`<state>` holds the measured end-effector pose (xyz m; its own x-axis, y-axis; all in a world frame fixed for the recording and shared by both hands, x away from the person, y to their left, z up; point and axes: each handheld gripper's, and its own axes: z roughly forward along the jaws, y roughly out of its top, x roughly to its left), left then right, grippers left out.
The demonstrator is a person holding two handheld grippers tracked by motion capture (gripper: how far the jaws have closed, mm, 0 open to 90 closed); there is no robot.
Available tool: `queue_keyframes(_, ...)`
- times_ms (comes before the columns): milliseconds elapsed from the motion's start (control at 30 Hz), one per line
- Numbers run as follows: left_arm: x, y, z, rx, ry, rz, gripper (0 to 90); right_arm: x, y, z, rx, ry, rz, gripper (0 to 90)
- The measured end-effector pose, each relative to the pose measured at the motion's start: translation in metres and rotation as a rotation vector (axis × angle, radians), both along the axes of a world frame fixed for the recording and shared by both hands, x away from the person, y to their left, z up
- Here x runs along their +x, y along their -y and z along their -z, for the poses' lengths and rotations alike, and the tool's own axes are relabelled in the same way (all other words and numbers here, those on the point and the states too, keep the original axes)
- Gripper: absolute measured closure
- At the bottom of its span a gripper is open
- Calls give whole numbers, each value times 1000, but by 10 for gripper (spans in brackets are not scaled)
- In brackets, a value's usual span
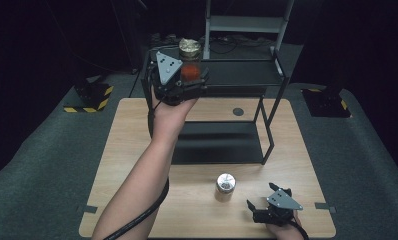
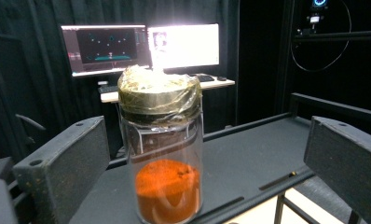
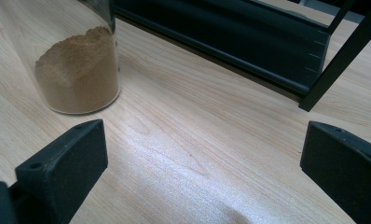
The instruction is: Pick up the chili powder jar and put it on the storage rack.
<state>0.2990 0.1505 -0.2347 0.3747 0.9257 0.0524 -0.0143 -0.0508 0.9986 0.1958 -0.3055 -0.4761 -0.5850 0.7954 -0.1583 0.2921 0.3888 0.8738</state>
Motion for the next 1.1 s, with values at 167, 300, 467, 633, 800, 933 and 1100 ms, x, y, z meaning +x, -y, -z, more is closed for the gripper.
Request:
queue_keyframes(167, -15, -1, 2, 22, 14, 4, 3, 0, -1, 0, -8, 3, 0, 0)
queue_keyframes(300, -27, -4, 7, 22, 19, 9, 3, 0, -2, 0, -12, 4, -2, 0)
queue_keyframes(467, -39, -11, 16, 9, 29, 11, 3, -1, -1, 0, -11, 7, -3, 0)
queue_keyframes(633, -51, -20, 27, 9, 31, 18, 3, -1, -2, 0, -18, 8, -5, 0)
queue_keyframes(800, -65, -27, 39, 17, 32, 23, 3, -1, -2, 0, -17, 8, -6, 0)
queue_keyframes(933, -74, -33, 48, 20, 16, 34, 4, -1, -2, 0, -19, 9, -5, 0)
queue_keyframes(1100, -85, -36, 61, 30, 2, 34, 3, -1, -2, 0, -17, 11, -4, 0)
